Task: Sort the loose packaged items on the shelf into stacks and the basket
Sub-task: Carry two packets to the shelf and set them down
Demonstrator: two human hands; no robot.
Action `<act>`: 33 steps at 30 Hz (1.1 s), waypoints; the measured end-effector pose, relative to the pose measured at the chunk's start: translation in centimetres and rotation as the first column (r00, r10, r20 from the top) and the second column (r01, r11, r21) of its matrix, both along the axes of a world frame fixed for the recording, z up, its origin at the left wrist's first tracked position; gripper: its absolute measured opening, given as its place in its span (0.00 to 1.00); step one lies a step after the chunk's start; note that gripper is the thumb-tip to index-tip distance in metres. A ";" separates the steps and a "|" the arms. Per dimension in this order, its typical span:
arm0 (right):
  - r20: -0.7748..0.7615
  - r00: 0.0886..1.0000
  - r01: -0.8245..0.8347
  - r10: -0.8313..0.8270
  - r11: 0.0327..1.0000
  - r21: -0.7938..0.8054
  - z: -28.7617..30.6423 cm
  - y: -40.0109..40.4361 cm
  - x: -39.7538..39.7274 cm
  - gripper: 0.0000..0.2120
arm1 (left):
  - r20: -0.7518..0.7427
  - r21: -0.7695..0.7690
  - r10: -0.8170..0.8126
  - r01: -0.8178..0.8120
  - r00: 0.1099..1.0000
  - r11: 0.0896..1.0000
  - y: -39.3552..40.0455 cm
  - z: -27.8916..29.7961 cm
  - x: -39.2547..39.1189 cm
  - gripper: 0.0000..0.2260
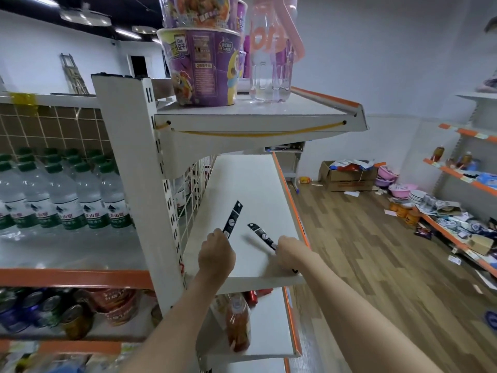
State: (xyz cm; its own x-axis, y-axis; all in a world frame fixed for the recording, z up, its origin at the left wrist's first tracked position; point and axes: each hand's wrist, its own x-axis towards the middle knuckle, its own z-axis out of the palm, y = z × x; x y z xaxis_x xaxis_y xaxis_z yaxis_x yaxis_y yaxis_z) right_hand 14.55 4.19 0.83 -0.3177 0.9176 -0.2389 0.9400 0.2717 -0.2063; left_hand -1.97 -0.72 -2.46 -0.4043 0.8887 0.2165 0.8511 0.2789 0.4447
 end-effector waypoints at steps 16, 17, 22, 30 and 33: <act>-0.668 0.648 0.582 -0.365 0.803 0.126 -3.2 -8.4 14.4 0.11 | 0.432 0.204 -0.282 0.211 0.857 0.956 -6.2 1.0 13.6 0.11; -0.646 0.644 0.610 -0.409 0.784 0.112 -3.7 -8.9 16.1 0.11 | 0.429 0.190 -0.286 0.224 0.857 0.956 -6.2 0.8 15.0 0.11; -0.565 0.612 0.711 -0.554 0.698 0.086 -6.4 -11.6 26.0 0.13 | 0.384 0.199 -0.386 0.333 0.838 0.921 -5.3 -0.9 22.8 0.10; -0.557 0.465 0.837 -0.688 0.547 0.023 -7.3 -13.3 45.1 0.07 | 0.430 0.177 -0.484 0.454 0.763 0.873 -1.3 -2.2 41.8 0.09; -0.581 0.420 0.877 -0.698 0.477 0.061 -6.8 -13.5 51.9 0.09 | 0.489 0.184 -0.534 0.516 0.690 0.836 -0.3 -1.8 49.1 0.07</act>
State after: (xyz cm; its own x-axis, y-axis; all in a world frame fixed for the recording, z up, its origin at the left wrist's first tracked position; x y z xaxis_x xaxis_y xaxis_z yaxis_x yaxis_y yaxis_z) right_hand 66.43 -9.32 -5.93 0.6153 0.7869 0.0463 0.5844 -0.4159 -0.6968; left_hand 47.13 -1.06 -4.30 0.0701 0.9861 0.1507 0.5055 -0.1654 0.8468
